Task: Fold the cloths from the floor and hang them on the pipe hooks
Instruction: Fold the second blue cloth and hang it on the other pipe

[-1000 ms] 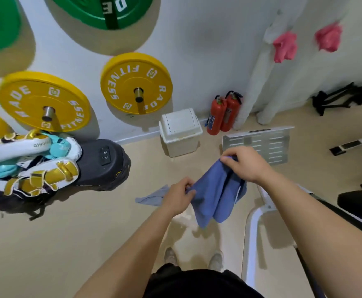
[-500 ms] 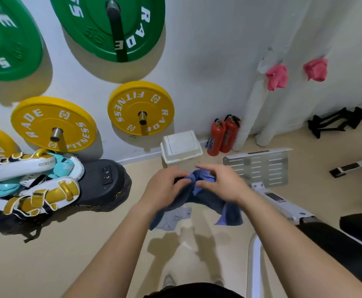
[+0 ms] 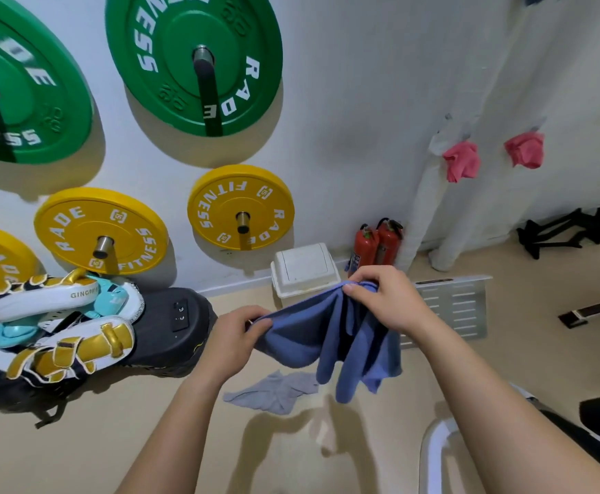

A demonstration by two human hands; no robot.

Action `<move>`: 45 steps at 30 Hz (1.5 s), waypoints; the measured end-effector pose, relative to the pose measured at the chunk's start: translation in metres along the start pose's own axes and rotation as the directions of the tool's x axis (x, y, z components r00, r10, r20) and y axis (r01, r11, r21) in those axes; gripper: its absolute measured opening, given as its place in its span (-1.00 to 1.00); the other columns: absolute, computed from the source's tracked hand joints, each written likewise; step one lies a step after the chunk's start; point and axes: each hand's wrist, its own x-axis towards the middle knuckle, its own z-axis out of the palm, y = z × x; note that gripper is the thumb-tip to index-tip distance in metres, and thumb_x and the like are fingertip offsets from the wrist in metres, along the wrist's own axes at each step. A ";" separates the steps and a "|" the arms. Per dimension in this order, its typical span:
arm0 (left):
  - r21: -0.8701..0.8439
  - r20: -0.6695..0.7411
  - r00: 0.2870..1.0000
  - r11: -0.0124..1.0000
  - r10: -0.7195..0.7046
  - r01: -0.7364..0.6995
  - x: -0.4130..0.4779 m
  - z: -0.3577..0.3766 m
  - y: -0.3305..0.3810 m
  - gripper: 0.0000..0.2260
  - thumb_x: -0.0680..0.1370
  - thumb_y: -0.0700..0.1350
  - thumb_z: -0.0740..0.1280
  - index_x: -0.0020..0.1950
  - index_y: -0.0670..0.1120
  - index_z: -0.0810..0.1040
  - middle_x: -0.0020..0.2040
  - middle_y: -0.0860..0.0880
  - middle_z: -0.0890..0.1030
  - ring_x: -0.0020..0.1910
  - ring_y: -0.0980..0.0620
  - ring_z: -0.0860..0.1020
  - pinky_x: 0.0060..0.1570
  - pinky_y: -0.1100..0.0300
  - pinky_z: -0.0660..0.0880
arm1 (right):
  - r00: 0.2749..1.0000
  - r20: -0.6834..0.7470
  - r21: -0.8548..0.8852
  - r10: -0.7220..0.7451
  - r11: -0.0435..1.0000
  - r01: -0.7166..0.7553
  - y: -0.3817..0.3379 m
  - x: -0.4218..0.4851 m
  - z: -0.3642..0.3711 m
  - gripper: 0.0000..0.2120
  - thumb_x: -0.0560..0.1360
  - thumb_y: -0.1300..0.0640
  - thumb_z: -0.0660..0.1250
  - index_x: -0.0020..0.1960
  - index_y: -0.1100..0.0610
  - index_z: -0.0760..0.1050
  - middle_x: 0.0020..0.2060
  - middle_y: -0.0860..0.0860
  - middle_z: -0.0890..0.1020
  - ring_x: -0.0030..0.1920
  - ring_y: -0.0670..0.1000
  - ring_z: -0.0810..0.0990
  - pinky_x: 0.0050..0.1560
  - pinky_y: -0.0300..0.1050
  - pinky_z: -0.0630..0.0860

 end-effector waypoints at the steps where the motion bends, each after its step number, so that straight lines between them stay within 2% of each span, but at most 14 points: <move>1: -0.025 -0.033 0.999 1.000 0.001 -0.002 0.000 -0.004 0.001 -0.87 0.59 -0.14 0.35 -0.07 0.05 0.67 -0.18 0.20 0.66 -0.14 0.19 0.58 -0.16 0.22 0.45 | 1.000 -0.010 -0.002 -0.001 1.000 0.001 0.000 0.000 -0.003 -0.96 0.51 0.03 0.42 -0.12 -0.07 0.64 -0.17 -0.17 0.69 -0.10 -0.16 0.61 -0.07 -0.18 0.47; 5: -0.098 -0.080 0.996 0.994 0.032 -0.040 0.006 -0.006 0.033 -0.84 0.59 -0.15 0.34 -0.03 0.08 0.68 -0.12 0.18 0.68 -0.06 0.20 0.60 -0.09 0.29 0.51 | 1.000 -0.013 -0.048 -0.008 0.999 0.007 -0.006 -0.005 -0.006 -0.62 0.47 0.02 0.45 0.27 -0.13 0.52 -0.06 -0.08 0.65 -0.09 -0.08 0.60 -0.09 -0.21 0.49; 9: -0.140 -0.011 0.996 0.986 0.093 -0.094 0.015 0.022 0.072 -0.74 0.57 -0.15 0.37 0.18 0.16 0.58 -0.21 0.09 0.60 -0.18 0.18 0.56 -0.15 0.34 0.48 | 0.995 0.082 0.009 -0.050 0.999 0.049 -0.013 -0.007 0.002 -0.54 0.48 0.14 0.43 0.33 -0.12 0.45 -0.10 -0.13 0.62 -0.08 -0.15 0.59 0.00 -0.19 0.53; 11: -0.153 0.046 0.990 0.980 0.136 -0.128 0.018 0.036 0.081 -0.67 0.57 -0.15 0.38 0.30 0.13 0.55 -0.18 0.09 0.61 -0.16 0.22 0.56 -0.14 0.43 0.44 | 0.995 0.067 0.009 -0.080 0.997 0.080 -0.015 -0.007 0.004 -0.58 0.49 0.16 0.43 0.30 -0.10 0.49 -0.11 -0.15 0.66 -0.04 -0.18 0.61 0.05 -0.21 0.52; 15: -0.113 0.029 0.991 0.985 0.133 -0.129 0.020 0.047 0.087 -0.89 0.56 -0.15 0.39 0.01 0.03 0.68 -0.16 0.14 0.66 -0.16 0.31 0.56 -0.16 0.46 0.40 | 0.999 -0.032 0.048 -0.041 0.998 0.042 -0.011 -0.011 -0.001 -0.77 0.44 0.15 0.49 0.03 -0.07 0.57 -0.20 -0.14 0.69 -0.10 -0.19 0.63 -0.03 -0.28 0.52; 18: -0.071 -0.059 0.995 0.994 0.082 -0.086 0.023 0.039 0.084 -0.92 0.54 -0.14 0.41 -0.05 0.04 0.67 -0.19 0.14 0.65 -0.18 0.33 0.55 -0.20 0.49 0.39 | 0.999 -0.050 -0.018 0.003 1.000 -0.004 0.001 -0.018 -0.002 -0.86 0.44 0.16 0.47 -0.12 -0.08 0.60 -0.23 -0.13 0.67 -0.16 -0.11 0.61 -0.13 -0.25 0.50; 23: 0.009 -0.076 0.993 0.996 0.091 -0.090 0.024 0.024 0.083 -0.92 0.56 -0.14 0.39 -0.03 0.01 0.68 -0.17 0.15 0.65 -0.16 0.28 0.55 -0.20 0.50 0.38 | 0.994 -0.041 -0.071 0.105 0.992 -0.107 0.023 -0.032 0.002 -0.65 0.40 0.39 0.28 -0.23 -0.08 0.56 -0.27 -0.15 0.65 -0.24 -0.12 0.60 -0.26 -0.37 0.45; 27: 0.024 -0.130 0.990 0.998 0.057 -0.054 0.023 0.013 0.077 -0.92 0.57 -0.15 0.38 -0.01 -0.02 0.67 -0.14 0.10 0.64 -0.13 0.14 0.55 -0.16 0.30 0.43 | 0.974 -0.069 -0.087 0.214 0.972 -0.220 0.039 -0.042 -0.001 -0.71 0.39 0.37 0.28 -0.20 -0.02 0.57 -0.21 -0.04 0.66 -0.20 0.02 0.62 -0.26 -0.17 0.53; 29: 0.047 -0.138 0.989 0.998 0.050 -0.044 0.022 0.006 0.072 -0.92 0.58 -0.15 0.37 -0.03 0.01 0.64 -0.16 0.11 0.62 -0.15 0.15 0.53 -0.19 0.37 0.40 | 0.965 -0.081 -0.077 0.251 0.963 -0.257 0.047 -0.047 -0.004 -0.72 0.42 0.36 0.26 -0.15 0.02 0.63 -0.20 -0.01 0.68 -0.20 0.04 0.64 -0.37 -0.17 0.53; 32: 0.071 -0.137 0.990 0.997 0.033 -0.023 0.022 -0.005 0.061 -0.89 0.59 -0.15 0.36 -0.04 0.06 0.61 -0.15 0.12 0.61 -0.15 0.18 0.52 -0.22 0.41 0.37 | 0.966 -0.083 -0.102 0.246 0.962 -0.254 0.056 -0.053 -0.010 -0.76 0.48 0.31 0.32 -0.12 0.02 0.68 -0.21 0.00 0.69 -0.18 0.04 0.63 -0.26 -0.09 0.57; 36: 0.058 -0.175 0.985 0.998 -0.012 0.023 0.028 -0.009 0.051 -0.92 0.57 -0.12 0.39 -0.03 0.07 0.62 -0.16 0.08 0.63 -0.14 0.15 0.56 -0.22 0.29 0.43 | 0.958 -0.077 -0.015 0.275 0.961 -0.277 0.058 -0.060 -0.011 -0.94 0.45 0.20 0.47 -0.17 0.08 0.63 -0.36 0.04 0.62 -0.40 0.03 0.55 -0.40 -0.07 0.53; 38: 0.040 -0.227 0.970 0.994 -0.090 0.101 0.031 -0.007 0.048 -0.91 0.53 -0.08 0.45 0.00 0.04 0.58 -0.21 0.02 0.61 -0.18 0.05 0.57 -0.25 0.18 0.45 | 0.957 -0.078 0.036 0.280 0.960 -0.278 0.055 -0.062 -0.008 -0.85 0.41 0.17 0.52 -0.15 0.09 0.54 -0.40 0.03 0.57 -0.44 0.03 0.56 -0.47 -0.06 0.50; 41: 0.030 -0.219 0.963 0.986 -0.156 0.166 0.028 0.004 0.047 -0.80 0.50 -0.07 0.49 -0.07 -0.05 0.48 -0.25 -0.03 0.58 -0.23 -0.02 0.55 -0.27 0.11 0.44 | 0.971 0.010 0.091 0.240 0.966 -0.240 0.047 -0.066 0.002 -0.84 0.47 0.22 0.44 -0.12 0.08 0.45 -0.46 0.01 0.51 -0.48 0.01 0.54 -0.40 -0.12 0.46; 45: -0.032 -0.116 0.974 0.981 -0.193 0.191 0.016 0.028 0.051 -0.81 0.47 -0.11 0.51 -0.14 -0.09 0.51 -0.30 0.00 0.54 -0.30 0.01 0.50 -0.29 0.15 0.40 | 0.972 0.129 0.130 0.195 0.969 -0.211 0.033 -0.069 0.021 -0.86 0.53 0.26 0.36 -0.15 0.06 0.56 -0.46 0.03 0.54 -0.47 -0.01 0.54 -0.34 -0.13 0.51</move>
